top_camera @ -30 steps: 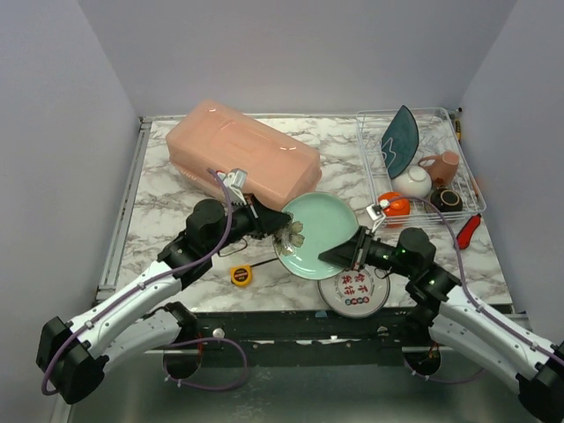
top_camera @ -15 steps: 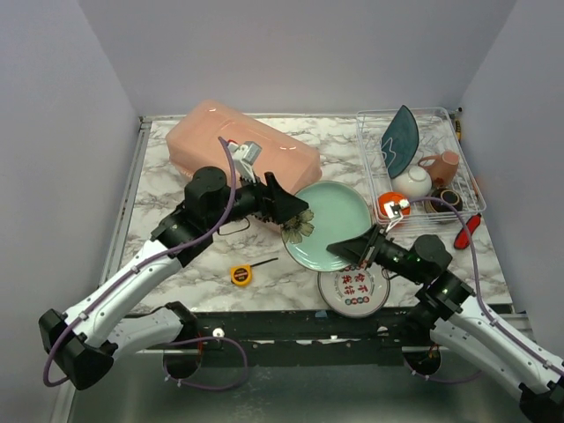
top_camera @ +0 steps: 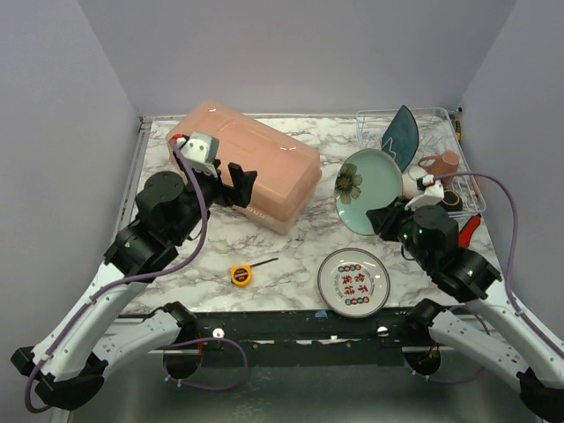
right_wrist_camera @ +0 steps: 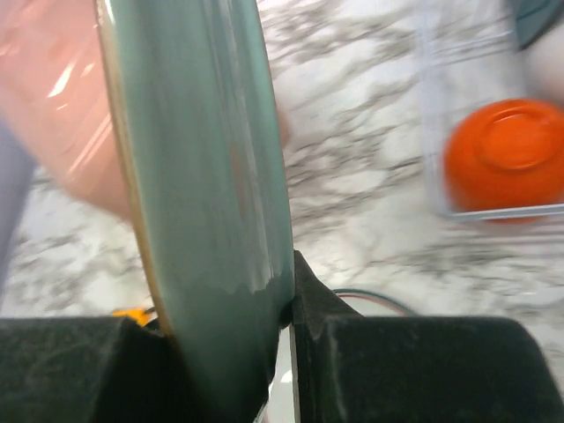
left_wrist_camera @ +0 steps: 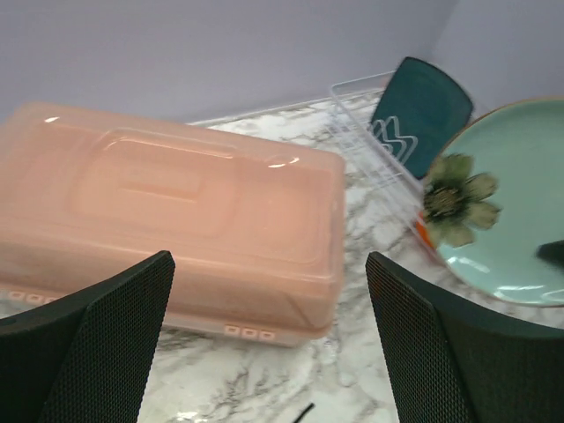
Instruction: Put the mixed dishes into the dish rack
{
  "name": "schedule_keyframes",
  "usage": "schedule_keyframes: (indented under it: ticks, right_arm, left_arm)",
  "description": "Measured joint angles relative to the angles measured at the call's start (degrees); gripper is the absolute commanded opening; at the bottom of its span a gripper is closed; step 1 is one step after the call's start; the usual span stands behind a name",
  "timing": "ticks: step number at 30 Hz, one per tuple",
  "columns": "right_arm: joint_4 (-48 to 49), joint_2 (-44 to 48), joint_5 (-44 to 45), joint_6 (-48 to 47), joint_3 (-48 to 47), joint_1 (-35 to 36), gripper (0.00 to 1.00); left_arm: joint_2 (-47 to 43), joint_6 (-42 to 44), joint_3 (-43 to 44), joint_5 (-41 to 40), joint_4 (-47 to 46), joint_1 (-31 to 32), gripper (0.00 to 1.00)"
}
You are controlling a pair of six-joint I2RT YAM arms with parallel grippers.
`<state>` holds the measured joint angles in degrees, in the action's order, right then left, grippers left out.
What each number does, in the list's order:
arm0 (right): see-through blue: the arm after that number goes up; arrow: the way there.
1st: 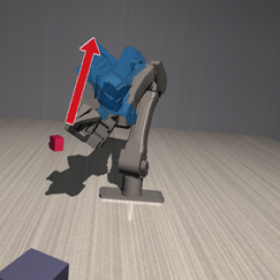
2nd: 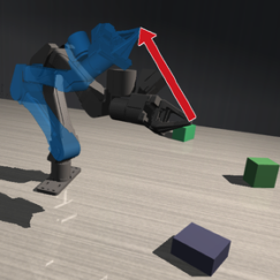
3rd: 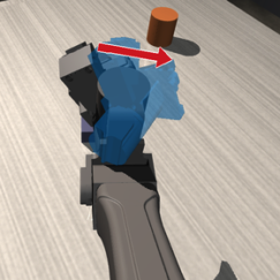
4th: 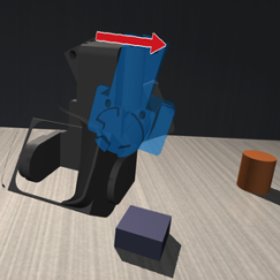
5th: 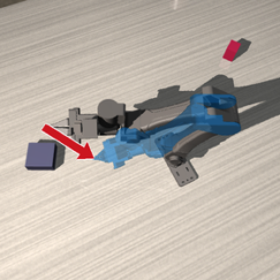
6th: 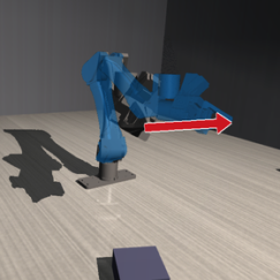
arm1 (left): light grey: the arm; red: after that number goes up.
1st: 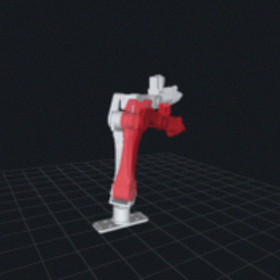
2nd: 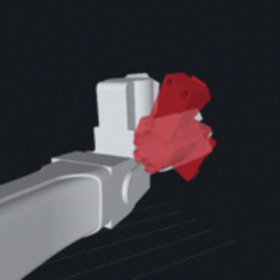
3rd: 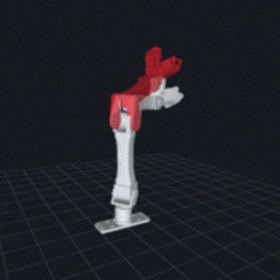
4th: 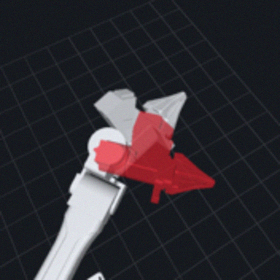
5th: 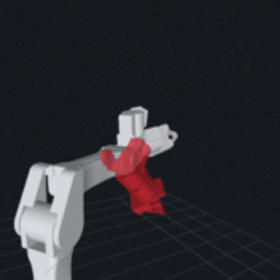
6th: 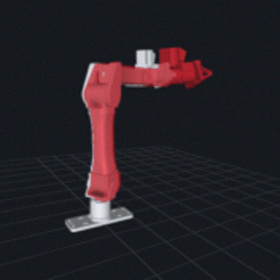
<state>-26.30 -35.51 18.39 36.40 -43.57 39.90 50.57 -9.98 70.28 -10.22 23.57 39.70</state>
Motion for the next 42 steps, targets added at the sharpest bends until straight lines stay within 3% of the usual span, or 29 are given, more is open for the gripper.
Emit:
schedule_keyframes:
  ticks: [7, 15, 19, 26, 32, 42]
  right_arm:
    - [-6.82, -12.44, 20.70, -11.08, -13.16, 0.00, 0.00]
    - [4.04, -26.49, 38.36, -30.62, -17.05, -1.31, 0.00]
    - [8.59, -34.80, 36.17, -36.17, -20.35, -6.78, 0.00]
    - [9.44, -49.09, 27.39, -37.55, -30.16, -21.09, 0.00]
    - [7.93, -57.70, 22.64, -37.94, -36.68, -23.80, 0.00]
    - [6.19, -63.41, 17.84, -37.92, -40.39, -25.77, 0.00]
  left_arm:
    - [-7.15, 6.82, -15.96, -6.40, -6.45, -0.24, 0.88]
    - [-11.52, 10.05, -18.91, -8.22, -11.21, -0.22, 0.86]
    - [-12.41, 10.69, -19.02, -8.59, -12.72, -0.22, 0.86]
    - [-11.80, 10.73, -19.17, -8.57, -13.16, -0.22, 0.85]
    - [-11.43, 10.73, -19.19, -8.52, -13.16, -0.22, 0.85]
    - [-10.05, 10.73, -19.21, -8.52, -13.18, -0.22, 0.85]
